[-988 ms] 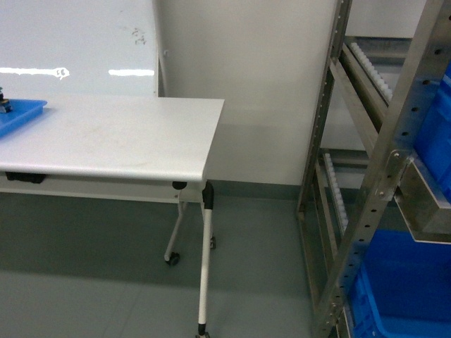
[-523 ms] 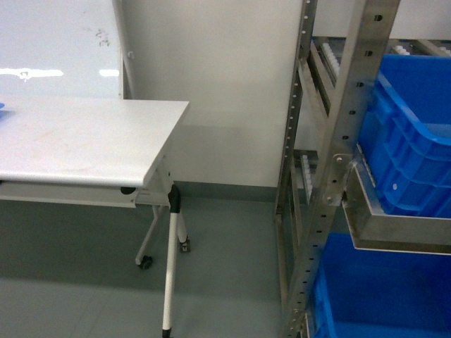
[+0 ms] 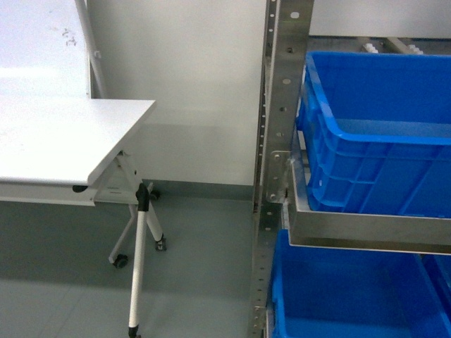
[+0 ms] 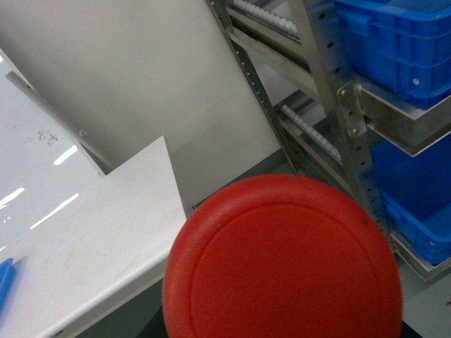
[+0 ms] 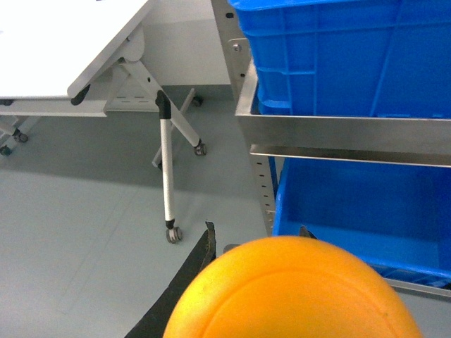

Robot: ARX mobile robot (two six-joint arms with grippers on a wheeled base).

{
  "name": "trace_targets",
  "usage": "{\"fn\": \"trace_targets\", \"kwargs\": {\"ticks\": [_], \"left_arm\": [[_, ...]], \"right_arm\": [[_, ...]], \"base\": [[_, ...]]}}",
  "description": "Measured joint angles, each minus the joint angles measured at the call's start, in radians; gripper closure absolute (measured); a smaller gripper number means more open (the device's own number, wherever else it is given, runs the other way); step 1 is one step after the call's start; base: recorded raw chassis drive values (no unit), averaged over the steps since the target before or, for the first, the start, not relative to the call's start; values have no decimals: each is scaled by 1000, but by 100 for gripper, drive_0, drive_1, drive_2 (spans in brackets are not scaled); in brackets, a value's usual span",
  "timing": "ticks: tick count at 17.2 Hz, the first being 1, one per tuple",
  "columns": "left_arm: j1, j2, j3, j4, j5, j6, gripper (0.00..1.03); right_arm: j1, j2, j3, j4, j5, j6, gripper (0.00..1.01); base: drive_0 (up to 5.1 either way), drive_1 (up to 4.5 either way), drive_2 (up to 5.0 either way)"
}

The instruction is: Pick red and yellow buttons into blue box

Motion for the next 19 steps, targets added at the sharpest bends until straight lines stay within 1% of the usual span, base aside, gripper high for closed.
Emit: {"fn": "trace_targets", "kwargs": {"ticks": [19], "left_arm": [[-1, 1, 0, 0, 0, 0, 78]], "right_arm": [[0, 0, 0, 0, 0, 0, 74]], "base": [[490, -252, -252]]}}
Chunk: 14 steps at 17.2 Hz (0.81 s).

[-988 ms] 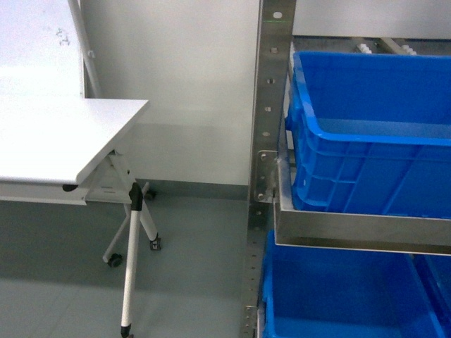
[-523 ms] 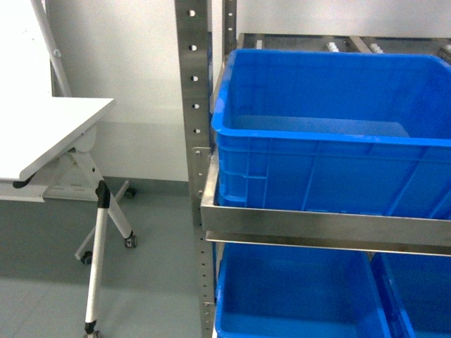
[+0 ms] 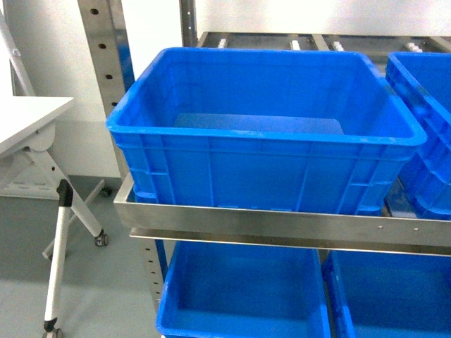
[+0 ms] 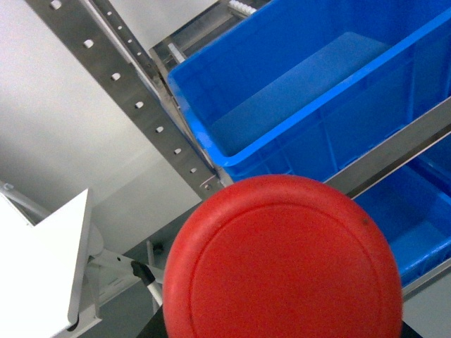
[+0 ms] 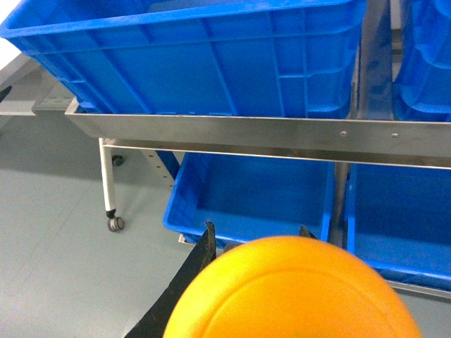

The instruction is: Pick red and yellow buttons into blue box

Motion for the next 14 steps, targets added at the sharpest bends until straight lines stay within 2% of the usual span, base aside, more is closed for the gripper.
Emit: {"fn": "trace_targets", "kwargs": {"ticks": [14], "left_arm": [[0, -2, 0, -2, 0, 0, 78]], "right_arm": [[0, 0, 0, 0, 0, 0, 74]], "base": [[452, -217, -217]]}}
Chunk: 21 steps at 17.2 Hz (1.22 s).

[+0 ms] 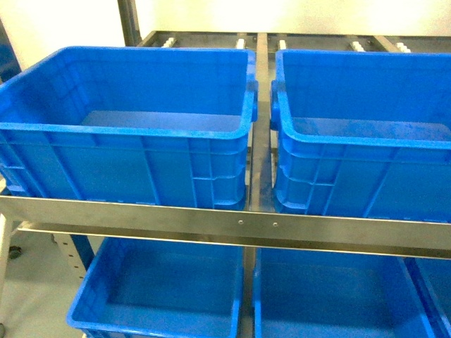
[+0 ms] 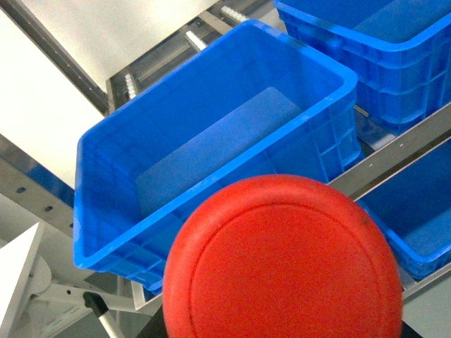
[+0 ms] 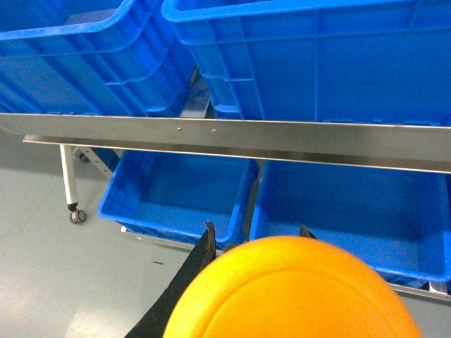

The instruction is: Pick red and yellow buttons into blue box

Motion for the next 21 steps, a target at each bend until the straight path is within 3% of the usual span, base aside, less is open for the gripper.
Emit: {"fn": "trace_targets", "kwargs": {"ticks": [21], "left_arm": [[-1, 0, 0, 2, 3, 0, 78]], "right_arm": [[-1, 0, 0, 0, 1, 0, 74]], "base": [[379, -176, -194]]}}
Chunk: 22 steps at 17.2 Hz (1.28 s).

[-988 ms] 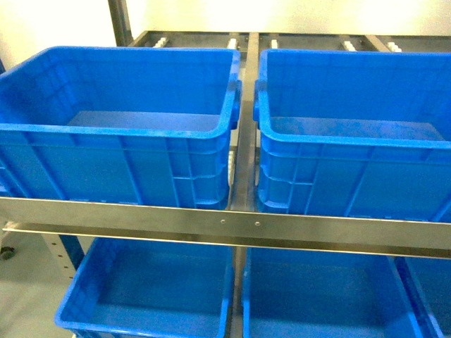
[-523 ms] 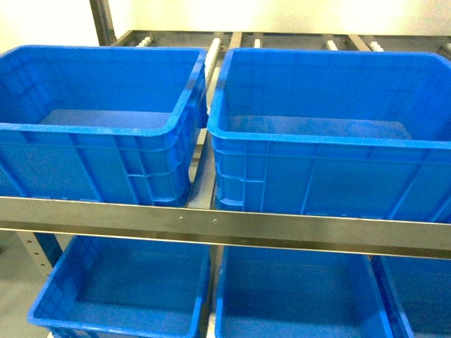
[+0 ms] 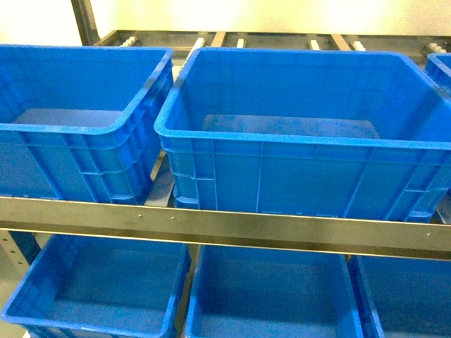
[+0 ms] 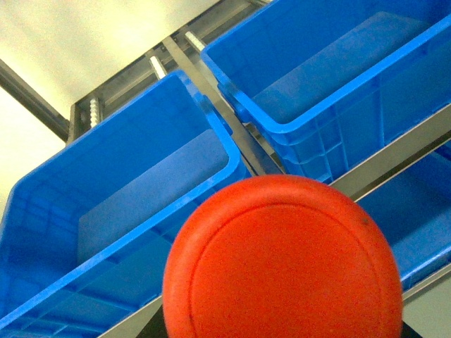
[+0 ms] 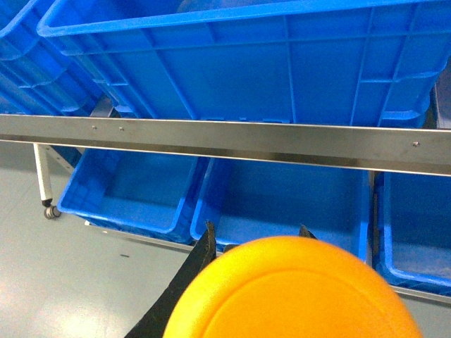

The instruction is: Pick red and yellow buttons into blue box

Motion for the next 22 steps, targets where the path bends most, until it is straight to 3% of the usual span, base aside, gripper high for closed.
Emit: {"fn": "trace_targets", "kwargs": {"ticks": [7, 15, 22], "left_arm": [[0, 7, 0, -2, -3, 0, 78], [2, 2, 0, 0, -3, 0, 78], [0, 0, 0, 0, -3, 0, 78]], "right_arm": [[0, 1, 0, -3, 0, 0, 74], [0, 0, 0, 0, 0, 0, 74], [-5, 0, 0, 1, 0, 0, 74]], "base": [[-9, 163, -182], [421, -163, -252], [55, 203, -224]]}}
